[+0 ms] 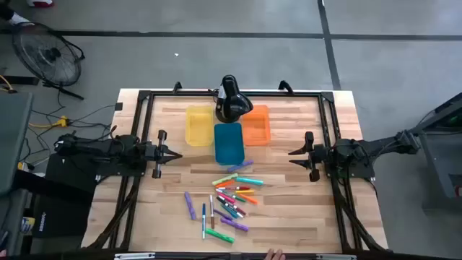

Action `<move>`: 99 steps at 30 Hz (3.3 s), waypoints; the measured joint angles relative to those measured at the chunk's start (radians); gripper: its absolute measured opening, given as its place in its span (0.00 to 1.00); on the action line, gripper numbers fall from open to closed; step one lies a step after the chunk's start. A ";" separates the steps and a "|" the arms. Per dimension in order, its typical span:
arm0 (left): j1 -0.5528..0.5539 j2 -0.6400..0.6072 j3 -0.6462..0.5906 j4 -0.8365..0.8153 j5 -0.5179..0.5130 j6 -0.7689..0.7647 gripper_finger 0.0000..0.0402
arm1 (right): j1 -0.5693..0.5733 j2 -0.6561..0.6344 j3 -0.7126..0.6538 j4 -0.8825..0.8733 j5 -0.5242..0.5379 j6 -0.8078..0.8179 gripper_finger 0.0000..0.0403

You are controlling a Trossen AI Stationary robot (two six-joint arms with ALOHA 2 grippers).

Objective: Pick & Place Markers

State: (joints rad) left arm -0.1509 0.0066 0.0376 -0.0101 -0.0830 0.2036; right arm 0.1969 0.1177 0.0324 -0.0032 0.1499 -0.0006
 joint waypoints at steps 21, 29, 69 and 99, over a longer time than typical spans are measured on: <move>0.000 0.000 0.000 0.000 0.000 0.000 0.00 | 0.000 0.000 0.000 0.000 0.000 0.000 0.28; 0.000 0.000 0.000 0.000 0.000 0.000 0.00 | 0.000 0.000 0.000 0.000 0.000 0.000 0.28; 0.000 0.000 0.002 0.009 -0.155 -0.156 0.00 | 0.000 0.000 0.000 0.004 0.031 -0.029 0.28; 0.000 0.000 0.001 0.009 -0.154 -0.156 0.00 | 0.000 0.007 0.000 0.132 0.051 0.158 0.28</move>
State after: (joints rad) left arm -0.1506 0.0064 0.0383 -0.0014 -0.2367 0.0475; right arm 0.1967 0.1249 0.0322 0.1290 0.2006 0.1574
